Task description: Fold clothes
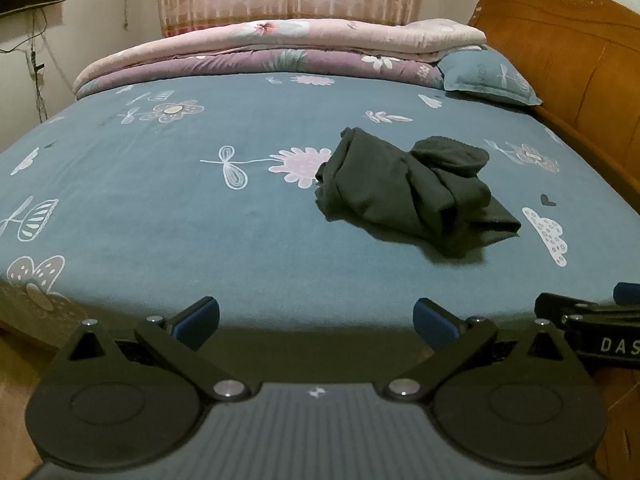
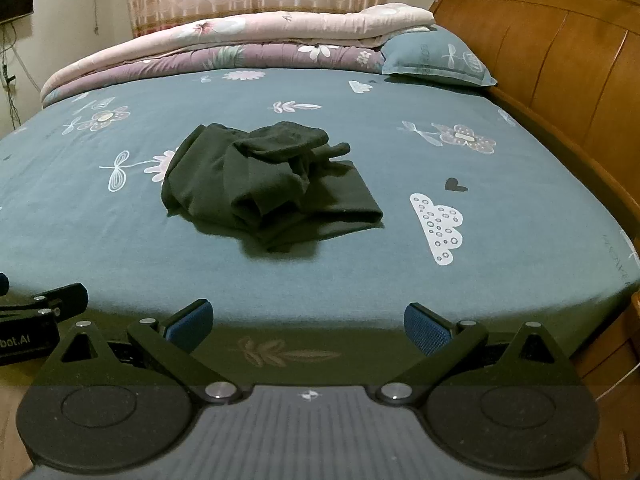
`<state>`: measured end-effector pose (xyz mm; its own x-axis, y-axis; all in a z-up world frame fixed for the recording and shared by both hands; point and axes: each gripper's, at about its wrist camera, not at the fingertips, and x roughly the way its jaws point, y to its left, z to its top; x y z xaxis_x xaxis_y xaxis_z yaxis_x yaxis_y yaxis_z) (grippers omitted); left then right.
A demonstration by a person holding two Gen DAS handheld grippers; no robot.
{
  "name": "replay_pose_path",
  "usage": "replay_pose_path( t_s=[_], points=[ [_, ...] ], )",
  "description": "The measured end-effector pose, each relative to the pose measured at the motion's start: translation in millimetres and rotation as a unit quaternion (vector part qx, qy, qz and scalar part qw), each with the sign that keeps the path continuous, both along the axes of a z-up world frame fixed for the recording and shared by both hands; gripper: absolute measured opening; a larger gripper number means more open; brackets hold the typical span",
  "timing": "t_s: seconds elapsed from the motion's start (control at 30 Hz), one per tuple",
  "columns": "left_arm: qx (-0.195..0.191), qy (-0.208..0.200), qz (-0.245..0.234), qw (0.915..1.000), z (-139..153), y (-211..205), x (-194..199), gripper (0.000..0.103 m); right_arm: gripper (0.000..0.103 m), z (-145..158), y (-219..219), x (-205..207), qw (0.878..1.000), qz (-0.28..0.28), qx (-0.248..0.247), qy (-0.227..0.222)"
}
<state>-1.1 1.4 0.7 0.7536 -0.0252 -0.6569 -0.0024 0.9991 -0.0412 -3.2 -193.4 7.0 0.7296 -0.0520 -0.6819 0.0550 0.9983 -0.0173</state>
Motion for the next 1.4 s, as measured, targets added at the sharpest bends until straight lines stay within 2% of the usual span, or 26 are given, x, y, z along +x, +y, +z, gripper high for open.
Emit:
replay_pose_path(
  t_s=[0.3,1.4],
  points=[
    [0.005,0.001,0.003,1.0,-4.6,-12.3,2.7,0.102,0.103,0.2,-1.5,-1.0,1.0,0.0,0.005,0.007],
    [0.023,-0.003,-0.005,0.9997,-1.3,-10.6,1.6,0.102,0.103,-0.6,-0.6,1.3,1.0,-0.001,0.003,0.005]
  ],
)
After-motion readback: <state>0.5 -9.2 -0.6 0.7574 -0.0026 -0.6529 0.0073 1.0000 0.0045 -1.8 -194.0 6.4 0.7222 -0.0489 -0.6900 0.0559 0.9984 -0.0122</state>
